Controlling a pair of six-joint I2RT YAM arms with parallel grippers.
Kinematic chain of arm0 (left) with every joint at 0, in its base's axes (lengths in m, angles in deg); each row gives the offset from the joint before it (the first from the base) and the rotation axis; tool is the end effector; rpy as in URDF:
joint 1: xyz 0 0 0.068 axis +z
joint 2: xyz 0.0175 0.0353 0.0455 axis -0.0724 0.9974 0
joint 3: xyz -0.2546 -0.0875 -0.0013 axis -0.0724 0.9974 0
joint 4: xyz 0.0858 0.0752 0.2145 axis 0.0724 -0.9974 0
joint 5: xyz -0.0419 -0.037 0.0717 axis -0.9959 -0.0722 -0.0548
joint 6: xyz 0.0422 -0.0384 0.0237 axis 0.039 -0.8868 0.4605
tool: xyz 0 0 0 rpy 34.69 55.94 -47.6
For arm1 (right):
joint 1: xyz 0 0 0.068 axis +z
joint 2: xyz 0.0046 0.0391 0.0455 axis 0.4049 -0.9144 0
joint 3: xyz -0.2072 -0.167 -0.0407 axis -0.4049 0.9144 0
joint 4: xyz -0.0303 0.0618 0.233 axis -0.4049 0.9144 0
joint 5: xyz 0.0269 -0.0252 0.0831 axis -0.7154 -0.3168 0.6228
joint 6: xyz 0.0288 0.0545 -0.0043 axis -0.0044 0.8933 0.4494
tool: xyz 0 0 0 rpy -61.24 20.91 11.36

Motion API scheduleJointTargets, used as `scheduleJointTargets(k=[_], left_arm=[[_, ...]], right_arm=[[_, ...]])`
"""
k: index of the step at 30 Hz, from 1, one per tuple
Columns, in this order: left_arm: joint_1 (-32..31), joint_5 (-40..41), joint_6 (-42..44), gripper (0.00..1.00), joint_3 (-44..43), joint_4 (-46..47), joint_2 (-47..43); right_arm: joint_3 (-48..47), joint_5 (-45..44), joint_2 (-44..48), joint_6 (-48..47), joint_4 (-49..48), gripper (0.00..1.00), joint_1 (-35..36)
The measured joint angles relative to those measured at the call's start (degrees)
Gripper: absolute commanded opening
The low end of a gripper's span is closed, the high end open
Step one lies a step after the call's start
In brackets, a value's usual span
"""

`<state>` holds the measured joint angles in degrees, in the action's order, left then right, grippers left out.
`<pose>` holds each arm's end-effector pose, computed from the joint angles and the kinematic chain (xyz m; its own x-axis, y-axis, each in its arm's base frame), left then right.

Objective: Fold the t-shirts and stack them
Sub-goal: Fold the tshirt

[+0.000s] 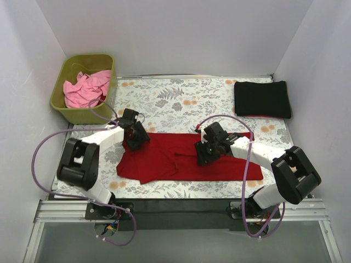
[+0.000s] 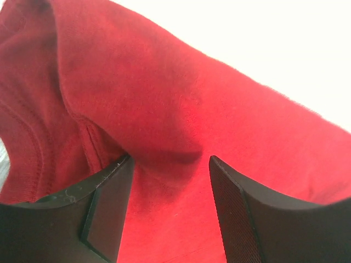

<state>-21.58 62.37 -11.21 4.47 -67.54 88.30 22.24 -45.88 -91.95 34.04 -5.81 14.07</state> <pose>0.2553 -0.0802 0.1611 -0.3952 -0.9177 -0.0399 -0.8411 0.3789 -0.3859 0.2063 0.1701 0.1782 -0.7990 -0.3332 -0.5007 -0.5038 0.8254 0.2548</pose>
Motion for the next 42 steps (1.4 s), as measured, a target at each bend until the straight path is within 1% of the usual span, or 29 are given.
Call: scheduleJointTargets(k=[5,8,12,15,19,21,23,25,27,29,31,34,35,36,37,40,42], left_arm=[[0.0,-2.1,2.0,0.56,-14.8,1.5,14.1],[0.0,-3.8,3.7,0.60,-26.4,1.5,23.3],[0.0,-5.7,6.5,0.66,-42.4,1.0,34.9],[-0.3,-7.3,9.4,0.70,-53.3,-0.3,41.7],[-0.9,-8.0,13.8,0.75,-65.4,-2.0,49.2],[-1.0,-8.0,15.7,0.84,-68.7,-1.5,51.2],[-1.1,-7.7,17.6,0.85,-71.0,0.1,52.8],[-1.0,-7.1,19.0,0.86,-71.3,1.9,53.2],[-1.0,-6.4,20.0,0.86,-70.6,3.2,53.0],[-0.9,-5.4,20.7,0.87,-68.7,4.2,51.8],[-0.7,-4.2,20.8,0.85,-64.9,4.2,48.9],[-0.4,-1.8,19.7,0.81,-56.1,3.5,41.3],[-0.4,-1.0,19.2,0.77,-52.6,3.4,37.9],[-0.3,-0.3,18.3,0.75,-49.3,3.1,34.2],[-0.3,0.3,17.6,0.73,-46.4,2.8,30.6],[-1.2,1.1,15.0,0.67,-39.0,3.2,20.2],[-2.5,1.2,13.5,0.61,-35.3,4.2,15.4]], right_arm=[[0.5,1.5,0.0,-0.2,4.8,0.48,0.3],[0.9,3.1,0.0,0.0,5.9,0.48,1.0],[0.3,5.5,-1.9,1.2,5.5,0.48,4.3],[-2.3,8.1,-5.4,3.0,3.7,0.48,8.1],[-7.6,10.2,-11.1,5.3,0.5,0.48,13.4],[-11.6,11.3,-14.5,6.5,-0.5,0.48,16.0],[-15.2,12.1,-17.3,7.5,-0.9,0.48,17.9],[-18.0,12.2,-18.6,7.9,-1.0,0.48,19.3],[-18.7,11.3,-18.1,7.9,-0.9,0.48,19.6],[-18.6,9.2,-16.3,7.3,0.0,0.48,19.2],[-17.3,6.9,-13.3,6.4,0.6,0.46,18.6],[-13.4,3.3,-7.0,4.8,2.3,0.43,17.8],[-11.8,2.3,-4.7,4.2,3.4,0.42,17.5],[-10.4,1.5,-2.6,3.6,4.5,0.39,17.4],[-9.0,1.1,-0.9,3.0,5.3,0.39,17.3],[-5.8,1.2,1.7,2.0,8.2,0.35,17.4],[-3.7,1.9,2.3,1.6,9.5,0.33,17.4]])
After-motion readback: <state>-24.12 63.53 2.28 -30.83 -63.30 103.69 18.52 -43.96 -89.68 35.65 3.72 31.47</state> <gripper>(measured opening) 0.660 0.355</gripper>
